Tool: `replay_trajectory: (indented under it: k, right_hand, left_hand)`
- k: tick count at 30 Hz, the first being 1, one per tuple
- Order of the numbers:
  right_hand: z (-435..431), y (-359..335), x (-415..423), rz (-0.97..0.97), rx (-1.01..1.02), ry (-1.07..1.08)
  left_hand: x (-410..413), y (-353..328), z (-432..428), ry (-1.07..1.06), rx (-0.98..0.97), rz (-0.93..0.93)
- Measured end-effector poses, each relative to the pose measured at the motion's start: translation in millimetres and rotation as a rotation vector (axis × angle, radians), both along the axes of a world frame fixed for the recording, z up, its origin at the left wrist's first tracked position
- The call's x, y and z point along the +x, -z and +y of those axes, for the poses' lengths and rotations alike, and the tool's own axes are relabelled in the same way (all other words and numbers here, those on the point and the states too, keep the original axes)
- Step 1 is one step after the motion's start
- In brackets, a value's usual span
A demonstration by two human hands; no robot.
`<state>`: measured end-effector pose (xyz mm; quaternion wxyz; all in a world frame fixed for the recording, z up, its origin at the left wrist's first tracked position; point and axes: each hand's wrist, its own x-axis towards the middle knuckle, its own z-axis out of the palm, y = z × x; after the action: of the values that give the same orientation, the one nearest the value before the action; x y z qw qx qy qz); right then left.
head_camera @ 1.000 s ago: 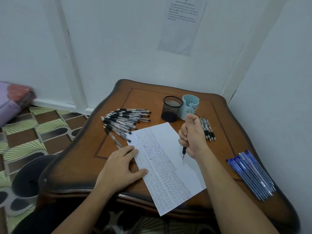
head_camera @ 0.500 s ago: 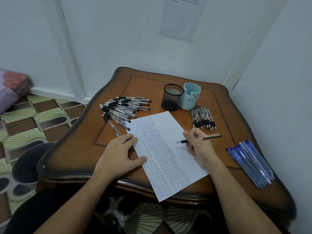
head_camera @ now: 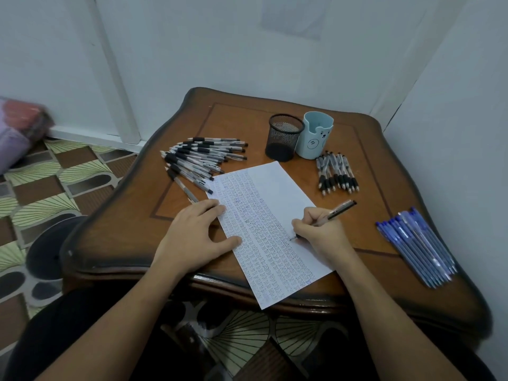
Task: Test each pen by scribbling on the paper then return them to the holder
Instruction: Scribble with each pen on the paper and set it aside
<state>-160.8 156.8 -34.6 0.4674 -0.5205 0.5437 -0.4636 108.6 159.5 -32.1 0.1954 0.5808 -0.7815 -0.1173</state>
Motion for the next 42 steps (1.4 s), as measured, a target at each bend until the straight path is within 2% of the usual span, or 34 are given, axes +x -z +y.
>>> replay_trajectory:
  k: [14, 19, 26, 30, 42]
  right_hand:
    - [0.5, -1.5, -1.1, 0.111, -0.039, -0.035]
    - [0.0, -1.4, -2.7, 0.053, -0.035, -0.031]
    - [1.3, -0.2, -1.6, 0.099, -0.046, -0.041]
    - [0.6, -2.7, -3.3, 0.017, -0.049, -0.007]
    - [2.1, -2.1, -3.4, 0.079, -0.053, -0.034]
  left_hand:
    - [-1.5, -1.4, 0.8, 0.001, -0.007, -0.004]
    - [-1.0, -1.0, 0.2, 0.003, -0.006, -0.008]
    - [-1.2, -0.9, 1.4, 0.007, -0.028, 0.015]
    - [-1.8, -1.3, 1.2, 0.010, -0.036, 0.016]
    - [-1.9, -1.1, 1.0, 0.008, -0.031, -0.001]
